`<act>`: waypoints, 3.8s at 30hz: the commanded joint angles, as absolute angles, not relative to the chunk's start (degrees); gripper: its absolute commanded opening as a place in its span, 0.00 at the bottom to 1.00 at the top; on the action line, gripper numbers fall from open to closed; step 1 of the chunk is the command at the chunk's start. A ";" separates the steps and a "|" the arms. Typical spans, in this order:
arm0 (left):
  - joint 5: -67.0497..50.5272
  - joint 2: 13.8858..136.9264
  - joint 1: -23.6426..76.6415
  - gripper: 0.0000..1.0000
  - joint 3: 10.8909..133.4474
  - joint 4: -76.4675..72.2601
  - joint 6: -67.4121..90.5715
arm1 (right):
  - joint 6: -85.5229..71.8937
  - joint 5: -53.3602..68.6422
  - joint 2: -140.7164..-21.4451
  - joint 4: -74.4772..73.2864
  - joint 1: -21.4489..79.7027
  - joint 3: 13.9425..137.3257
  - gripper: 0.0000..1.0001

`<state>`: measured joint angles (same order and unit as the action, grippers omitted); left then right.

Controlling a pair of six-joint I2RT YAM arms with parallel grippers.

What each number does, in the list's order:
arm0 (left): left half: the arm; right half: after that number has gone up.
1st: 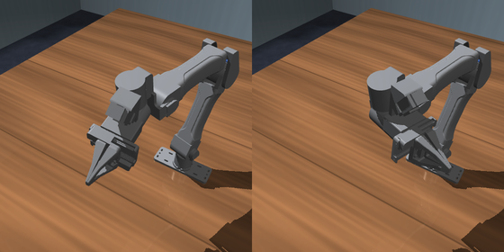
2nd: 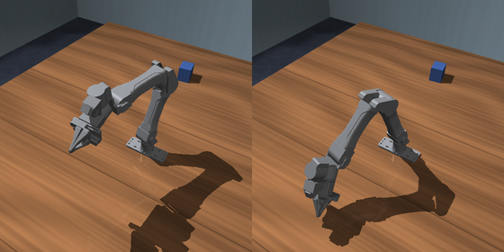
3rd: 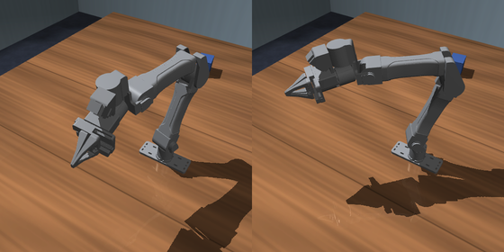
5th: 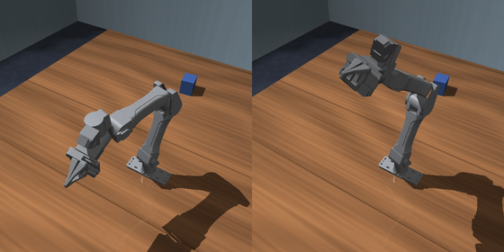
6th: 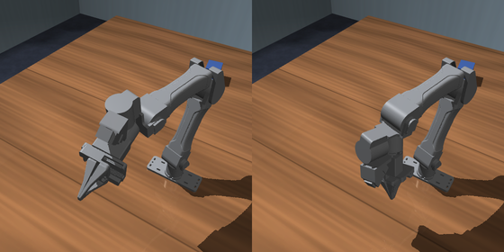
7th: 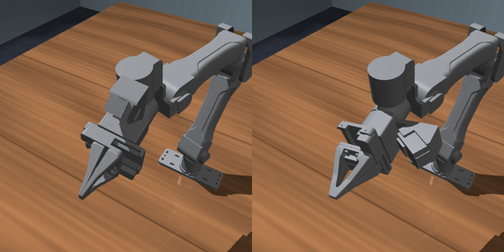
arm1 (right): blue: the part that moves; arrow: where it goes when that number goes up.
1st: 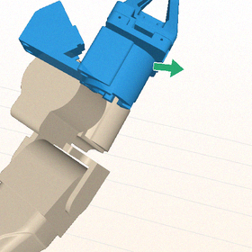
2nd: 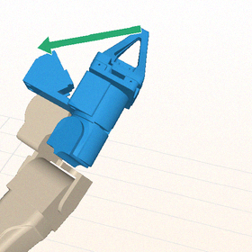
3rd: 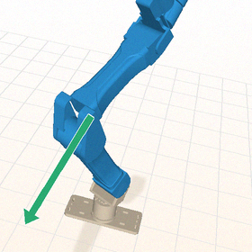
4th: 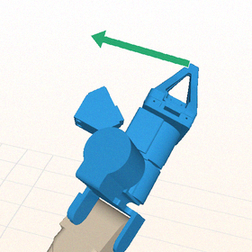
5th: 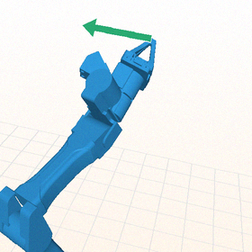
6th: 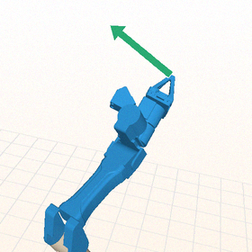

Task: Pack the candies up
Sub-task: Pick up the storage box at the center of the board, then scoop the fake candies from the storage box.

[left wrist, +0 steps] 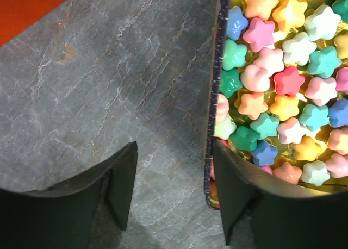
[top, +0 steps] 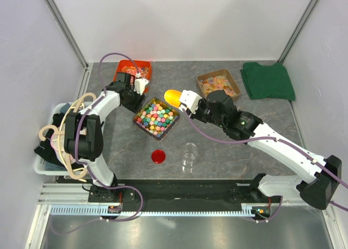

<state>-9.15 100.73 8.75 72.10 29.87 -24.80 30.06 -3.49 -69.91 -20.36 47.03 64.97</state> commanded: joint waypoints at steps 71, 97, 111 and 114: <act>-14.85 90.27 12.48 0.02 59.41 7.38 -19.42 | 70.75 -55.37 -117.24 -43.95 60.47 99.58 0.00; -24.52 86.31 12.48 0.02 56.60 7.65 -22.76 | 79.89 -33.32 -117.16 -53.96 58.89 99.49 0.00; -25.40 87.54 12.48 0.02 56.25 6.50 -23.03 | 76.03 -23.12 -115.75 -56.86 58.80 98.70 0.00; -25.31 87.63 12.48 0.02 56.08 6.24 -23.03 | 74.97 -21.18 -116.28 -57.04 58.62 98.70 0.00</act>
<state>-16.14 91.00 12.03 54.92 14.06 -24.10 77.01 -30.04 -115.74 -54.57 58.72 98.74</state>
